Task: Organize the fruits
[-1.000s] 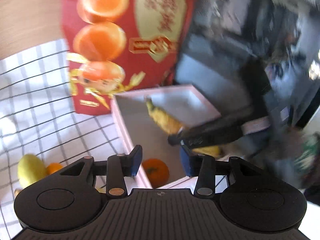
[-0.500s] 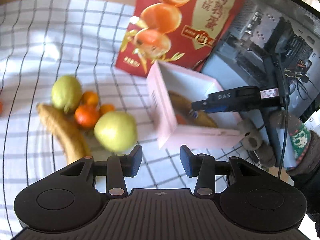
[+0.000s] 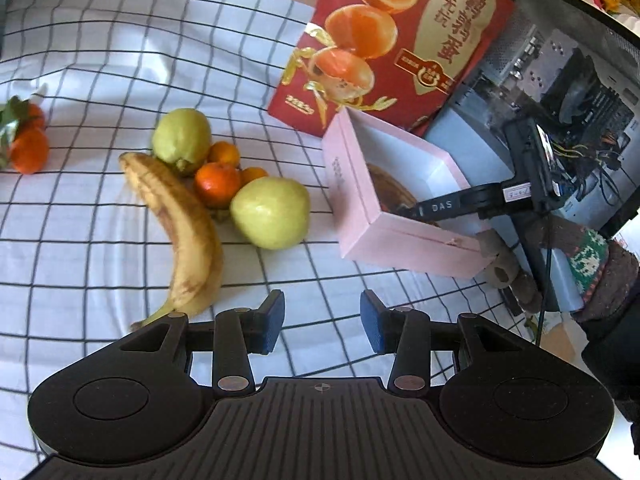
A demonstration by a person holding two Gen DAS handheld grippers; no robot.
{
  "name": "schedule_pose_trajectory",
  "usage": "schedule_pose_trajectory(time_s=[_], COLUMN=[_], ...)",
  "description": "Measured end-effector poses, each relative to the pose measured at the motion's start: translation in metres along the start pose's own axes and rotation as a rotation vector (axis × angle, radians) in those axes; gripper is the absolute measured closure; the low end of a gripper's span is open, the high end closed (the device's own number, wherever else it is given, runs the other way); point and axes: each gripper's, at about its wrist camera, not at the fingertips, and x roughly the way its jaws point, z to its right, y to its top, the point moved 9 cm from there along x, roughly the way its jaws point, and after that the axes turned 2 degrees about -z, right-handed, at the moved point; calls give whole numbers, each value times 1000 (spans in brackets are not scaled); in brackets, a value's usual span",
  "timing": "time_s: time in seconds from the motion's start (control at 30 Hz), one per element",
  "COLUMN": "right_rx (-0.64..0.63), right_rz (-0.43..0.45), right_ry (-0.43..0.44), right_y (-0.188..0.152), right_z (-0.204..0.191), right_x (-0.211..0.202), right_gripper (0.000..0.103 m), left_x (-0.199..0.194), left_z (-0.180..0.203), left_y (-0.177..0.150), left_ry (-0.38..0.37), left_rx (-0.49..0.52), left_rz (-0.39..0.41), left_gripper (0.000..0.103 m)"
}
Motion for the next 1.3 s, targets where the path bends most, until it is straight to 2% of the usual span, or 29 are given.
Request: schedule_pose_trajectory(time_s=[0.1, 0.27, 0.37, 0.53, 0.63, 0.73, 0.87, 1.03, 1.2, 1.3], right_rx=[96, 332, 384, 371, 333, 307, 250, 226, 161, 136], right_rz=[-21, 7, 26, -5, 14, 19, 24, 66, 128, 172], right_ry=[52, 112, 129, 146, 139, 173, 178, 259, 160, 162], right_y=[3, 12, 15, 16, 8, 7, 2, -2, -7, -16], right_z=[6, 21, 15, -4, -6, -9, -18, -26, -24, -26], right_x=[1, -5, -7, 1, 1, -5, -17, -40, -55, -73], right_gripper=[65, 66, 67, 64, 63, 61, 64, 64, 64, 64], left_x=[-4, -8, -9, -14, -19, -24, -24, -21, -20, -26], left_z=[-8, -17, -19, -21, -26, -33, -35, -27, -27, -41], left_y=[-4, -13, -17, -20, -22, -24, -23, -19, -13, -5], left_ry=[11, 15, 13, 20, 34, 53, 48, 32, 58, 149], left_rx=[-30, -72, -85, -84, -86, -107, -117, -82, -59, -67], left_rz=[4, 1, 0, 5, 8, 14, 14, 10, 31, 86], left_gripper=[57, 57, 57, 57, 57, 57, 57, 57, 57, 57])
